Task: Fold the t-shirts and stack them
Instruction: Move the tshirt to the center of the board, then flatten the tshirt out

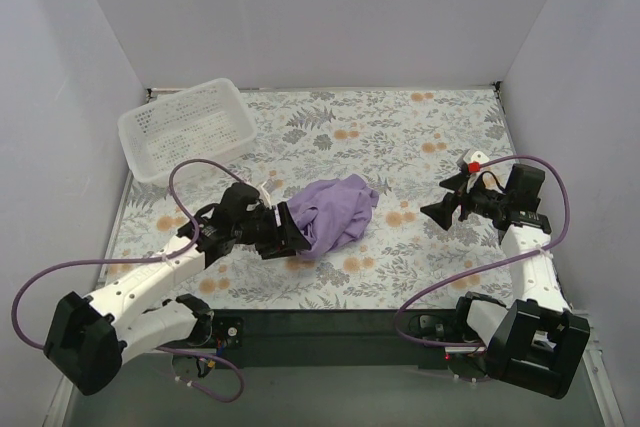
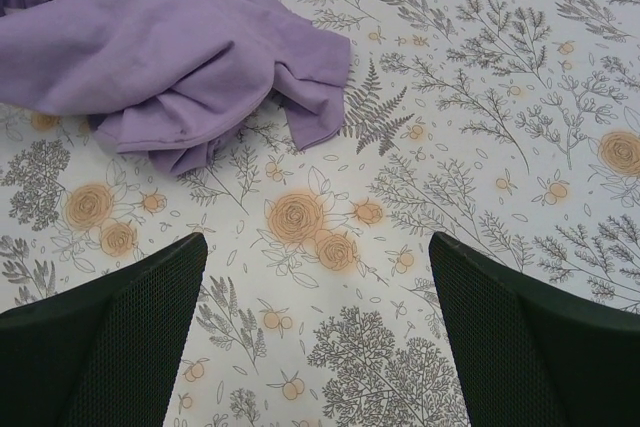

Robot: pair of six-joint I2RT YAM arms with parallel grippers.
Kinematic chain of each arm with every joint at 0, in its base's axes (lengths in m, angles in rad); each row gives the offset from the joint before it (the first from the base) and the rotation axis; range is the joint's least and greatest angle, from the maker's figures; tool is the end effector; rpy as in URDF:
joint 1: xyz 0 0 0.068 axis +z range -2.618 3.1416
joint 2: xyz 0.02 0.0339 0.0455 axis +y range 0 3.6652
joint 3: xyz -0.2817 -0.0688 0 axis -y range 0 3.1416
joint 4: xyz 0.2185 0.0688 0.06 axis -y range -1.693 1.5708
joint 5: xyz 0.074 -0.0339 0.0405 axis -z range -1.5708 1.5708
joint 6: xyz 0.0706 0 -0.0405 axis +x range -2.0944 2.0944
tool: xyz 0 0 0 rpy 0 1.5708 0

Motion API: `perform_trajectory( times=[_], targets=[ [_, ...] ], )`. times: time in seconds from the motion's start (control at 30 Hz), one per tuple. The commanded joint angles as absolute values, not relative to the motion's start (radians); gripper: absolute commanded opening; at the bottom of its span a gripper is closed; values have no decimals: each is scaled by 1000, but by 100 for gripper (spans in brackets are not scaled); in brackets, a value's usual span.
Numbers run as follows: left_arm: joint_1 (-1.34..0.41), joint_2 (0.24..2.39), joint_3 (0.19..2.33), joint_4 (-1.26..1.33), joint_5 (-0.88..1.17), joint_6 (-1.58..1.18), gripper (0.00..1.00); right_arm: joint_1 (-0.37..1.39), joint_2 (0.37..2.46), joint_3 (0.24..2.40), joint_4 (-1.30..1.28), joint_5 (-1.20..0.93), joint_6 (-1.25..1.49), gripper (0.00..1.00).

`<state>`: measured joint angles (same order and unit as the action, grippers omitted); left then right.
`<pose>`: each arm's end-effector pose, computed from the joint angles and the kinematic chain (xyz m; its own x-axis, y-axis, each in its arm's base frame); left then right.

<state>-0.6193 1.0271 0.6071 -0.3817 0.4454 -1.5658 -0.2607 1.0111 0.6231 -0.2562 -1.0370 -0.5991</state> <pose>0.1403 -0.1374 0.2213 -0.7707 -0.5588 0.3061 -0.5813 0.4199 -0.6970 0.1928 0.0115 0.2591 -0.1781 -0.2494 -0.9519 -0.7682 0.6398 -0.0239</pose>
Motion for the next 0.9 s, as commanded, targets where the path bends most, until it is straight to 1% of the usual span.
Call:
perform_trajectory(
  times=[0.0,0.03,0.07,0.13,0.2,0.27,0.33,0.43,0.53,0.67,0.87],
  targets=[
    [-624,930,739,-534,352,-1528,57,-264,1020,632,-276,-1071,-621,98],
    [-626,911,773,-584,254,-1508,61,-264,1020,634,-278,-1075,-626,98],
    [-626,891,797,-604,215,-1473,68,-262,1025,634,-281,-1078,-626,98],
    [-623,911,854,-624,134,-1424,72,-261,1034,637,-284,-1089,-630,98],
    [-621,963,897,-624,106,-1357,72,-258,1042,640,-288,-1095,-635,98],
    [-621,1073,926,-609,103,-1310,72,-256,1045,643,-298,-1095,-638,98],
    [-621,1150,975,-584,123,-1244,69,-258,1045,641,-305,-1095,-643,98],
    [-621,1340,1061,-571,160,-1165,64,-256,1040,640,-307,-1094,-646,98],
    [-621,1435,1120,-583,137,-1111,63,-256,1043,643,-310,-1092,-646,98],
    [-621,1511,1187,-623,81,-1063,62,-256,1046,646,-314,-1094,-649,98],
    [-623,1568,1204,-647,136,-1035,59,-256,1054,652,-324,-1097,-653,98]
  ],
)
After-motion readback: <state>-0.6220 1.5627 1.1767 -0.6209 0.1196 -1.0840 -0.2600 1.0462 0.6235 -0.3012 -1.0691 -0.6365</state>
